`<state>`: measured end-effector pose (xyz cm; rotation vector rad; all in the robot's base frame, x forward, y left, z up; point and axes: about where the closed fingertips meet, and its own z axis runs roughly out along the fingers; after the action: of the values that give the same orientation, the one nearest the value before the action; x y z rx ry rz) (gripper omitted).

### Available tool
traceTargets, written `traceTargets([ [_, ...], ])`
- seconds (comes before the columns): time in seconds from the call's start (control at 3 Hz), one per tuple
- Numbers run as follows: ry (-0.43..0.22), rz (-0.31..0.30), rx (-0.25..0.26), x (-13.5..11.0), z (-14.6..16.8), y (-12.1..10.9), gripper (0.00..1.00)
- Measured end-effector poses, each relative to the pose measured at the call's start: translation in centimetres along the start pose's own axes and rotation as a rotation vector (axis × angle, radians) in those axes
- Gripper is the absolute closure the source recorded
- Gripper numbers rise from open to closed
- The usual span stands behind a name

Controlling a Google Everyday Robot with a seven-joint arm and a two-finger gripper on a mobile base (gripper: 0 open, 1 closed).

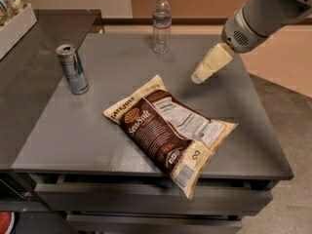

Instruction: Knock water bottle over

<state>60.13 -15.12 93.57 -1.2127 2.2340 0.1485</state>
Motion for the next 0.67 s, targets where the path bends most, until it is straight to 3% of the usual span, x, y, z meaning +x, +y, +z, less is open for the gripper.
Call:
traceTargets([
  [0.67,-0.167,0.109,0.091,-3.4,4.0,-3.6,0.0],
])
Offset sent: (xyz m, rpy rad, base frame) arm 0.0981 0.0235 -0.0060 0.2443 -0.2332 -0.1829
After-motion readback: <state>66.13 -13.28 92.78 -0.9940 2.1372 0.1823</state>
